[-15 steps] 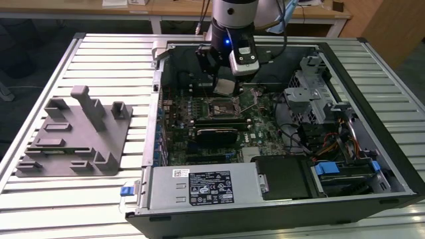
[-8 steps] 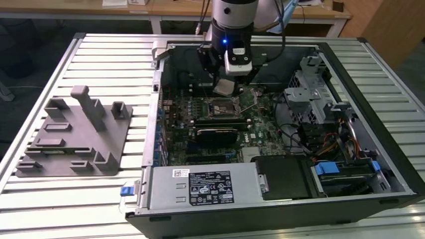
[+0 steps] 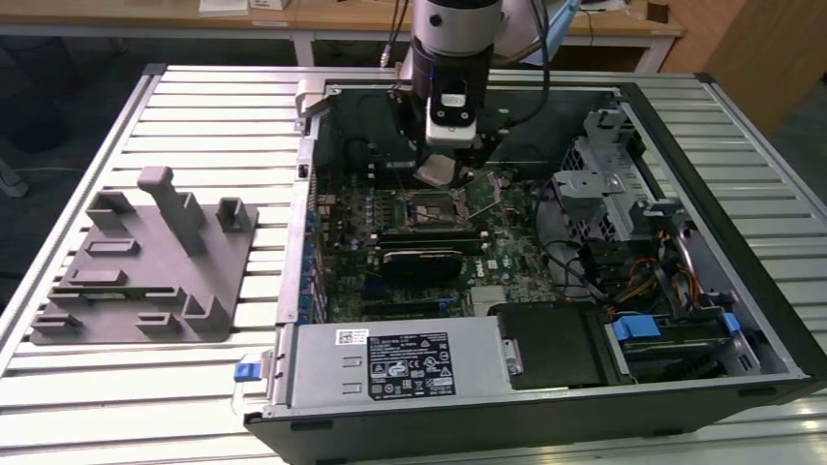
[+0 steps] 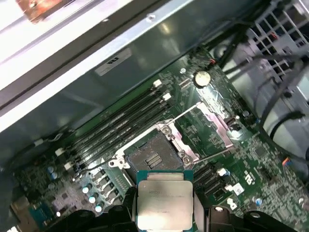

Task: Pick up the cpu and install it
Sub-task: 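Place the cpu into insertion slot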

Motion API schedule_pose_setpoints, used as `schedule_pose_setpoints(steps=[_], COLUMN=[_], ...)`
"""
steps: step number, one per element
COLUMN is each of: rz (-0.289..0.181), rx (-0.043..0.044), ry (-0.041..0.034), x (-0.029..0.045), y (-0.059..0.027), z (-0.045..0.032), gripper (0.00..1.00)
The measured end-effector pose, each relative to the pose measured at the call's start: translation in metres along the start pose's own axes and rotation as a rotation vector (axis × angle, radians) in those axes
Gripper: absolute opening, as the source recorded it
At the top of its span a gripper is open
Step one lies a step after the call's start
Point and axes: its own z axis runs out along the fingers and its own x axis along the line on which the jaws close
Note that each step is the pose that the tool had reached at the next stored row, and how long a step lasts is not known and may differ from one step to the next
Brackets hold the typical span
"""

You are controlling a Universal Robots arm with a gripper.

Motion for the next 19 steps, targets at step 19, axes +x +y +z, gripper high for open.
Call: schedule_pose_setpoints(steps=[19], rz=[0.344], rx=[0.0015], ry=[-0.0169], x=[0.0000], y=[-0.0001], z=[0.0022], gripper=[0.55])
